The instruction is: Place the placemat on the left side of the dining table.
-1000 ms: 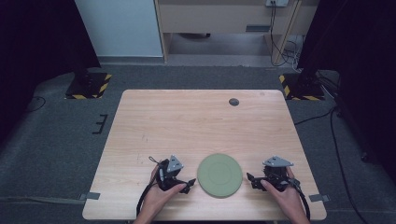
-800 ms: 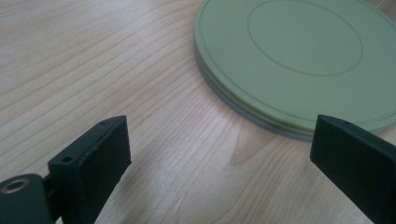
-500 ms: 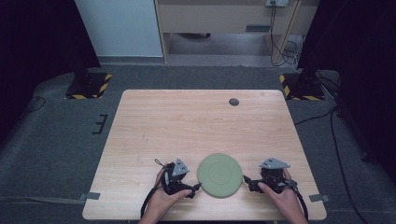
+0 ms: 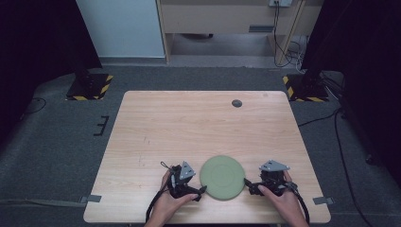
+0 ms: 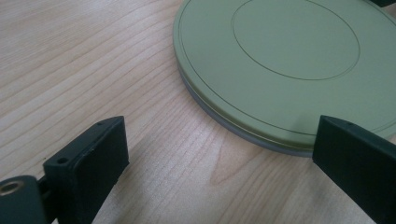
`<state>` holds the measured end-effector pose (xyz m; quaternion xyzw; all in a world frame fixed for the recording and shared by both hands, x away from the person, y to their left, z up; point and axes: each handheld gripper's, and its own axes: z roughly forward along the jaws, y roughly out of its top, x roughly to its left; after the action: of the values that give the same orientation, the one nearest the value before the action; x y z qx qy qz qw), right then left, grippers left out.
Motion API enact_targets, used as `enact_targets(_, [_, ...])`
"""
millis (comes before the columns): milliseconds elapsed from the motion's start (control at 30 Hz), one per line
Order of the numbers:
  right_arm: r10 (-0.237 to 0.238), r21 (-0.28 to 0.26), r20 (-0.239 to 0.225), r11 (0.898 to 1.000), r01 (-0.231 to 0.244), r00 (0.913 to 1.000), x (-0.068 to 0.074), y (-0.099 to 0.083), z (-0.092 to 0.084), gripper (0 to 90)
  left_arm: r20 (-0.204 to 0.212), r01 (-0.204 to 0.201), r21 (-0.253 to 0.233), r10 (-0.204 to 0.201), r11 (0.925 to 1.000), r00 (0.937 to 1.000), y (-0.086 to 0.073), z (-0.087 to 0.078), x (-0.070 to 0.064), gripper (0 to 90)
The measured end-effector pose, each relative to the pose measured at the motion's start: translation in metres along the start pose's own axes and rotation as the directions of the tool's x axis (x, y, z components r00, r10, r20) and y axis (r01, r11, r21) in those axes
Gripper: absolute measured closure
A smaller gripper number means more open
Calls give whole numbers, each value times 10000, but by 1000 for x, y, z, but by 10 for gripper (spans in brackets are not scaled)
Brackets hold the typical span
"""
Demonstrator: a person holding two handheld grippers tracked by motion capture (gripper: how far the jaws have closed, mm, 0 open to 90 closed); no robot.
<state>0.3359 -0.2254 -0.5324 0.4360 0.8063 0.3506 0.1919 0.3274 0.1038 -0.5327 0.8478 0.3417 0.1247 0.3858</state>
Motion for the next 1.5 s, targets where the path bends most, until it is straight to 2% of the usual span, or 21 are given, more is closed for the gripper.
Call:
enact_targets(500, [143,-150,516,9998,-135,9986,-1,4,4,31,-294,268,-88,-271,9996,9992,5,7,6,0])
enact_targets(633, [183,-149,307,9997,-179,9994,-1,4,2,35,-227,183,-193,-187,9996,9996,5,4,4,39])
enact_targets(733, [-10,-156,144,9999,12,9999,3,3,0,35,-227,22,-125,-25,9999,9997,5,6,1,44])
enact_targets(900, [31,-122,232,9999,-29,9997,3,5,2,15,-275,38,-80,-40,10000,9996,7,7,3,20])
enact_targets(1200, [93,-174,399,9998,-87,9992,1,7,6,14,-352,-6,-134,1,9999,9994,9,8,5,36])
enact_targets(1500, [22,-106,159,9999,-20,9999,4,6,4,34,-359,-62,-360,49,9993,9993,10,7,3,65])
